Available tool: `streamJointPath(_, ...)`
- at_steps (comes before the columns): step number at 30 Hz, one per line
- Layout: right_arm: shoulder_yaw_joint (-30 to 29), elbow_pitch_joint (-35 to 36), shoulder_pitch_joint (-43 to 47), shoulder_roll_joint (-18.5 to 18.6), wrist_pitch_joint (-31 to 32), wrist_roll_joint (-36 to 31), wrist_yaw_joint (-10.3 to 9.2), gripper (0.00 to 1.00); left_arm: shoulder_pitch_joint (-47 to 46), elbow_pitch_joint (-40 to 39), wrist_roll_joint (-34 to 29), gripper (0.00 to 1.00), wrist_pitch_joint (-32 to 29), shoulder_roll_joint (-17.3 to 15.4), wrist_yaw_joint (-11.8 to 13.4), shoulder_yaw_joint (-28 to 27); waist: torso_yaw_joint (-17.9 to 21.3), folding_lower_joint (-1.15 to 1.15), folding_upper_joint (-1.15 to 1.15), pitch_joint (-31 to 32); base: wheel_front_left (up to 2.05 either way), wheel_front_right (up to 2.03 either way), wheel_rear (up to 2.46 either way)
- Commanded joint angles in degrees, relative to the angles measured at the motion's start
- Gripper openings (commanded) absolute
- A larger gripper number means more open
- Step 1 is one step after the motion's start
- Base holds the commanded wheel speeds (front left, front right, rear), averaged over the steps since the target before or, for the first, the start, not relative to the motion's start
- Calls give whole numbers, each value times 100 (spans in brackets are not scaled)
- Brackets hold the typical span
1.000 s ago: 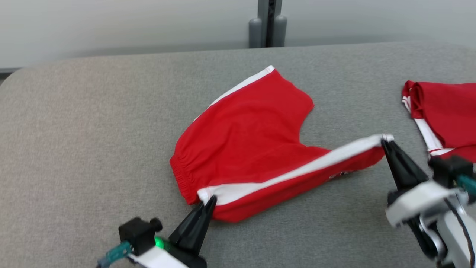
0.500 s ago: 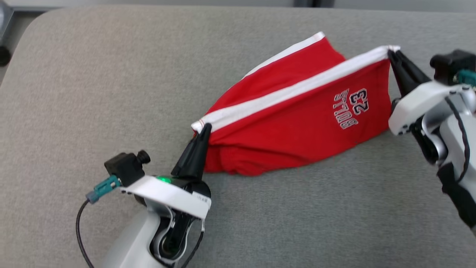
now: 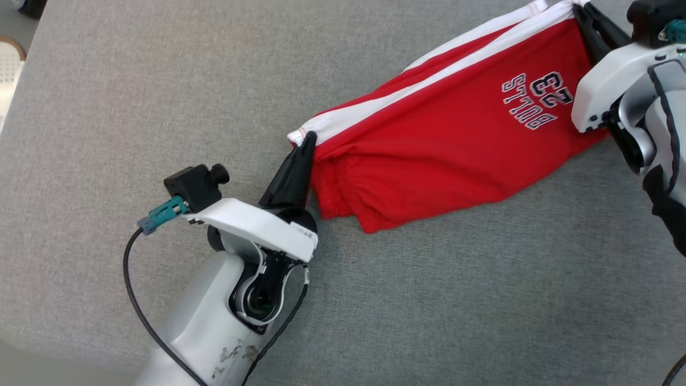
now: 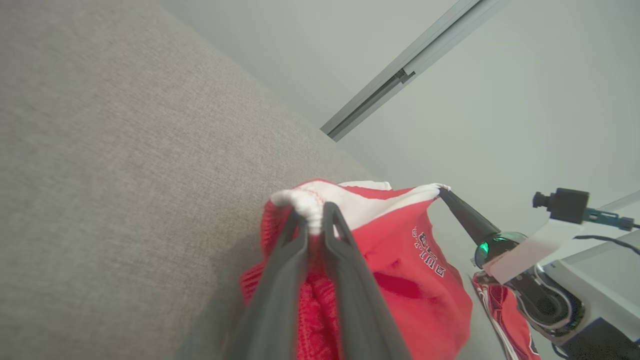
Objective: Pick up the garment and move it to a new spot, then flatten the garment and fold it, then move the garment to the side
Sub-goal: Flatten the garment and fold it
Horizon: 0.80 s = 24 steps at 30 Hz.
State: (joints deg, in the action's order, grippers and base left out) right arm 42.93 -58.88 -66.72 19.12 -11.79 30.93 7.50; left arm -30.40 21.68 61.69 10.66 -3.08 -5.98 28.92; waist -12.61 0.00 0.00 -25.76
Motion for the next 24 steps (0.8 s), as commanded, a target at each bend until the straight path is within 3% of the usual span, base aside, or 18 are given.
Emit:
streamJointPath(1, 62, -81, -98, 29, -56, 38, 0, 0, -124, 36, 29, 16, -17, -17, 18, 38, -100, 0, 0, -127, 0, 0, 0)
streamJointPath(9, 561, -425, -543, 27, -242, 165, 0, 0, -478, 314, 124, 13, 38, -5, 161, 193, -221, 0, 0, -347, 0, 0, 0)
streamJointPath(13, 702, -562, -649, -14, -313, 219, 0, 0, -557, 431, 136, 22, 64, -3, 227, 288, -220, 0, 0, -380, 0, 0, 0)
streamJointPath(14, 728, -600, -671, -24, -316, 237, 0, 0, -570, 471, 157, 32, 36, -1, 251, 318, -217, 0, 0, -380, 0, 0, 0)
streamJointPath(15, 755, -630, -688, -36, -321, 252, 0, 31, -587, 506, 170, 50, 9, 3, 265, 354, -212, 0, 0, -378, 0, 0, 0)
streamJointPath(16, 781, -655, -694, -54, -330, 276, 0, 77, -602, 531, 164, 100, 25, 3, 265, 372, -205, 0, 0, -373, 0, 0, 0)
streamJointPath(17, 801, -677, -692, -72, -338, 302, 0, 100, -609, 563, 161, 100, 48, 1, 278, 383, -196, 0, 0, -363, 0, 0, 0)
streamJointPath(24, 510, -250, -540, -54, -349, 319, 0, 100, -606, 647, -222, 100, 302, -110, 421, 383, -50, 0, 0, -182, 0, 0, 0)
